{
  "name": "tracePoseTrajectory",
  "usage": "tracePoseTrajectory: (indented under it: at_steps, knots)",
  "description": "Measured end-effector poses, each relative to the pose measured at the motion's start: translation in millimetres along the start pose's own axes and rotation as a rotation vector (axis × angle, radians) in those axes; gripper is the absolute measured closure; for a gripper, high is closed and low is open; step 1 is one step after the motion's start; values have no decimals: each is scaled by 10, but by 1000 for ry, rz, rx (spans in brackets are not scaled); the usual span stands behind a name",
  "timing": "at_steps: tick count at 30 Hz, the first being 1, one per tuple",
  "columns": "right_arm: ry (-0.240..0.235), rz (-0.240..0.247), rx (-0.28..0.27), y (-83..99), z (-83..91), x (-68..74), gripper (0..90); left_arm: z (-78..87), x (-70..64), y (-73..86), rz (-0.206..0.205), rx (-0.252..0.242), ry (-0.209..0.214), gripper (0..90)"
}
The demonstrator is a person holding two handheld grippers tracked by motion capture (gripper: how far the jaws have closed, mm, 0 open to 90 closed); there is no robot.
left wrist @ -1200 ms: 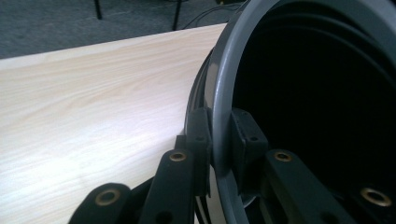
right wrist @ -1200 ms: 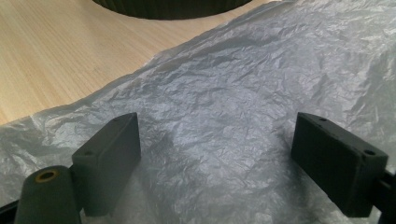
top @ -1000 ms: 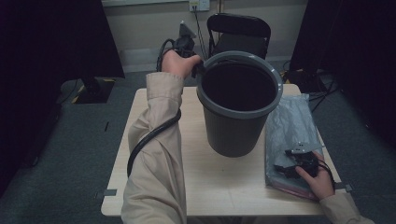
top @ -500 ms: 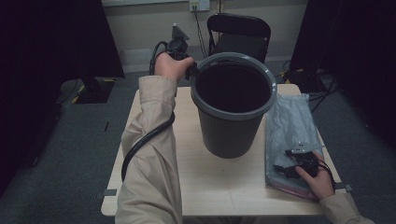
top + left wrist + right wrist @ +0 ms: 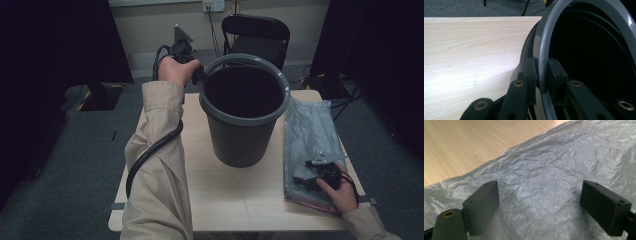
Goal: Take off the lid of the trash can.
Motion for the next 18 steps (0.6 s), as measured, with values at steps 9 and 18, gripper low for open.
tracePoseTrajectory:
  at_steps: [9,18]
  knots:
    - [0,0,0,0,0,0,150,16,-20,49,-31,8,-29,778]
    - [0,0,0,0,0,0,150,-53,-79,100,-129,54,-156,771]
Point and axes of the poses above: each handheld gripper's, and its own axes: z roughly backward along the jaws, y roughly out of its underside, x roughly to its left, the point moved 3 cm from there along -z, roughly forward along the jaws, and after that the axes turned 11 degrees about -z, right-handed, at the moved point
